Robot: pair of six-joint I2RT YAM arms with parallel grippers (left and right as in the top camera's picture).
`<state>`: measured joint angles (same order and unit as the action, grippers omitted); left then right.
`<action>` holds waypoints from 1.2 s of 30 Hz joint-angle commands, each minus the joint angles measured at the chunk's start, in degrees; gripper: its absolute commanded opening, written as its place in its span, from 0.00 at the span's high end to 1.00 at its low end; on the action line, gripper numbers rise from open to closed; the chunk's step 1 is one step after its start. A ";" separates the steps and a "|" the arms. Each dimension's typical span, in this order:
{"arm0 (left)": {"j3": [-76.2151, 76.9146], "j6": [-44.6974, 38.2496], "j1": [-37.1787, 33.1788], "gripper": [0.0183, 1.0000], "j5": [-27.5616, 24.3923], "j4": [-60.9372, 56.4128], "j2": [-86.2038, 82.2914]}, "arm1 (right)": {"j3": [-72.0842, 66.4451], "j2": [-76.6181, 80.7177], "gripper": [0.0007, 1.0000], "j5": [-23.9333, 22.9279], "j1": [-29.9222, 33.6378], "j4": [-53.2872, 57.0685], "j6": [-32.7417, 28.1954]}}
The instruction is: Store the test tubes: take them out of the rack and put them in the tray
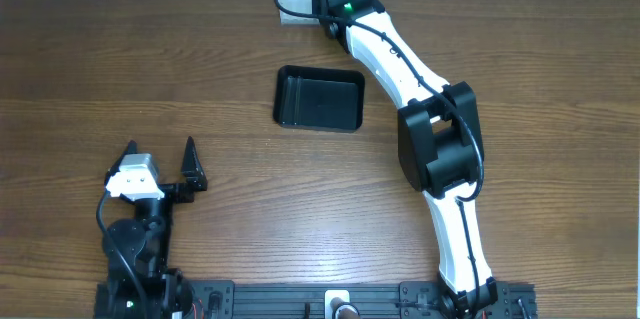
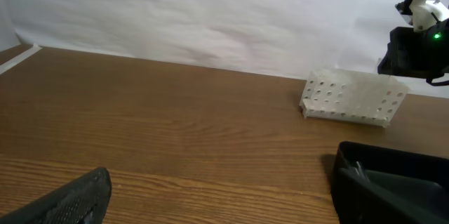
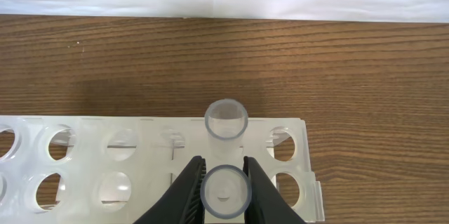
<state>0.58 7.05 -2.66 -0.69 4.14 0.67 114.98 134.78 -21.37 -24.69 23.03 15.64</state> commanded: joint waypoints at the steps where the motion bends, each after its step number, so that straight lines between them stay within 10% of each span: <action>1: -0.26 -0.85 -0.04 0.00 -0.81 0.26 -0.48 | 1.60 1.03 0.84 0.61 -0.52 -0.48 -1.16; 36: -0.26 -0.85 -0.04 0.00 -0.81 0.24 -0.50 | 24.33 0.44 0.99 -0.98 -2.73 19.87 -2.86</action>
<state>0.58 7.05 -2.66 -0.69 4.14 0.67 135.85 135.09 -21.50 -26.85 41.28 13.23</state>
